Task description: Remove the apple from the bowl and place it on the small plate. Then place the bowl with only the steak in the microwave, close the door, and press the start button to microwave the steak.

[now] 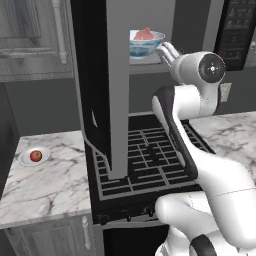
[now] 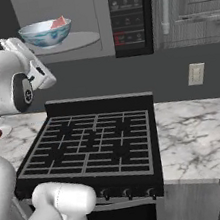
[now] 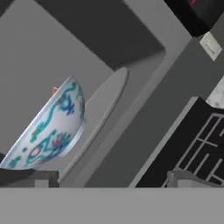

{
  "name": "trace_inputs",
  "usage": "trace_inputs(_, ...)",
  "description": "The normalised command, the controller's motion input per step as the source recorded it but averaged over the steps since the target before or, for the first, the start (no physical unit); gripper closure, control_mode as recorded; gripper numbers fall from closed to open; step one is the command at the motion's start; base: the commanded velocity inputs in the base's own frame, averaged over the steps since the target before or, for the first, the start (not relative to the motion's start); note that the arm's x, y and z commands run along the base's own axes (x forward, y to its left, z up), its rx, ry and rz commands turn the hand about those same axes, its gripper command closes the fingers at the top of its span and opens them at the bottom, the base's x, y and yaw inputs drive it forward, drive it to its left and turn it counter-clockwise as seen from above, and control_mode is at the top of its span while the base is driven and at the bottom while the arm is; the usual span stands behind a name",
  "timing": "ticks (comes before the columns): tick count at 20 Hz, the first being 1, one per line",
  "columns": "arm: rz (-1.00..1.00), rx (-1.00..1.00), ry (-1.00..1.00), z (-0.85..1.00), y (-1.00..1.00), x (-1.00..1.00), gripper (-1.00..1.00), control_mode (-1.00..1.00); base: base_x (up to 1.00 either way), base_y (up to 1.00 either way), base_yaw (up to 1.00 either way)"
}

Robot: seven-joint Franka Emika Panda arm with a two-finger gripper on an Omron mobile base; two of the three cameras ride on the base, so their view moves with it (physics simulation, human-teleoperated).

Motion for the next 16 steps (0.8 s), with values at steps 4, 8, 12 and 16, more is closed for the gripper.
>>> trace_inputs(4, 0.01, -0.41, 0.0, -0.57, -0.26, -0.06, -1.0, -1.0, 0.0, 0.0, 0.0)
trace_inputs(8, 0.0, -0.46, -0.06, -0.38, -0.12, -0.23, -1.0, -1.0, 0.0, 0.0, 0.0)
trace_inputs(12, -0.03, -0.52, -0.22, -0.13, 0.18, -0.46, -1.0, -1.0, 0.0, 0.0, 0.0)
trace_inputs(16, -0.1, -0.42, -0.21, -0.06, 0.4, -0.47, -1.0, -1.0, 0.0, 0.0, 0.0)
